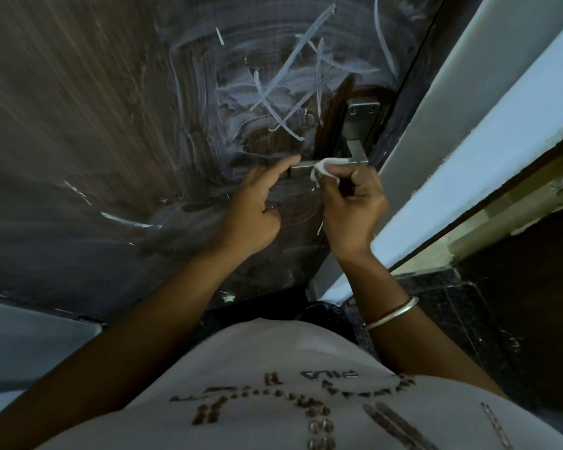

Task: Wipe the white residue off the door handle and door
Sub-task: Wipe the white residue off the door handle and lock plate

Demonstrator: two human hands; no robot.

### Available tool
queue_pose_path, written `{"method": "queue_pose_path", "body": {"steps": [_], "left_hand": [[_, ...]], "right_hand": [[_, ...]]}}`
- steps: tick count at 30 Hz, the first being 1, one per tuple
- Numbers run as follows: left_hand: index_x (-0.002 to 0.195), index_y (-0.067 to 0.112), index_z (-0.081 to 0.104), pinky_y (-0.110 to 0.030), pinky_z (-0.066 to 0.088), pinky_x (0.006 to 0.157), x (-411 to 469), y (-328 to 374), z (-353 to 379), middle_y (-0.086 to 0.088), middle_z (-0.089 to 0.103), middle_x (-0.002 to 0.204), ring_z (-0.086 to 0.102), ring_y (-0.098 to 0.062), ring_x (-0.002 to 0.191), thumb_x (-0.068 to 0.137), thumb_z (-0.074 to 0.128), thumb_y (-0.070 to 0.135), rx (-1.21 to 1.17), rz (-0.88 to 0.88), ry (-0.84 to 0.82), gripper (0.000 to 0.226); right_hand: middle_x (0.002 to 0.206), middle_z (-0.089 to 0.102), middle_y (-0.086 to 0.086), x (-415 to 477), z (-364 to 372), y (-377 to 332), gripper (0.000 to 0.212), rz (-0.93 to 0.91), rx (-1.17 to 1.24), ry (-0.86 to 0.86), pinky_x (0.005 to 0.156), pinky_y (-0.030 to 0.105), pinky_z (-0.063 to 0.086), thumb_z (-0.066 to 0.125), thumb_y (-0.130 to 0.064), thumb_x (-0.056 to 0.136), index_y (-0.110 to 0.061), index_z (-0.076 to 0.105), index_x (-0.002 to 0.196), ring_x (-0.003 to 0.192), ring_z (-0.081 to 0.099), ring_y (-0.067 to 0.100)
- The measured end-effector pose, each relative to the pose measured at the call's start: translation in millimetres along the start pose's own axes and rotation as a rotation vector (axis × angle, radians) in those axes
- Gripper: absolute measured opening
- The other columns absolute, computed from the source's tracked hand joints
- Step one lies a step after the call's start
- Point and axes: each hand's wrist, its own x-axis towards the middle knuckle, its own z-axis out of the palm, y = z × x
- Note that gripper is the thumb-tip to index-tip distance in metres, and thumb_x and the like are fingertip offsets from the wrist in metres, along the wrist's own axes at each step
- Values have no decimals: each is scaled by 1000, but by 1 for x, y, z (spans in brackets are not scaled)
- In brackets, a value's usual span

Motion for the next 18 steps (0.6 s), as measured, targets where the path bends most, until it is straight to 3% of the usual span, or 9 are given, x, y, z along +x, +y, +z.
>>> {"method": "queue_pose_path", "body": {"steps": [7,10,13,18], "left_hand": [[132,27,45,-6,34,97,0,0,-1,0,45,121,43,20,108,73,48,-16,7,5,10,72],[130,30,45,-5,33,97,0,0,0,7,44,117,41,21,108,71,46,-18,0,5,6,77],[128,33,45,-5,33,98,1,-2,0,9,44,115,42,19,109,70,47,-18,1,5,3,78],[127,38,43,-17,41,94,1,-3,0,18,43,112,45,16,107,67,45,-13,-3,7,4,79]], "right_hand": [[87,65,9,1,-10,10,17,98,28,44,75,24,53,70,-1,80,-18,66,83,82,64,20],[85,65,10,-3,-4,5,21,79,4,27,75,19,52,70,2,78,-19,66,83,80,64,19],[84,65,9,6,-6,2,20,75,2,59,72,23,53,71,-3,78,-21,65,81,79,64,18],[85,65,11,9,-15,8,17,163,24,108,73,28,53,71,-2,80,-17,64,80,78,62,19]]}}
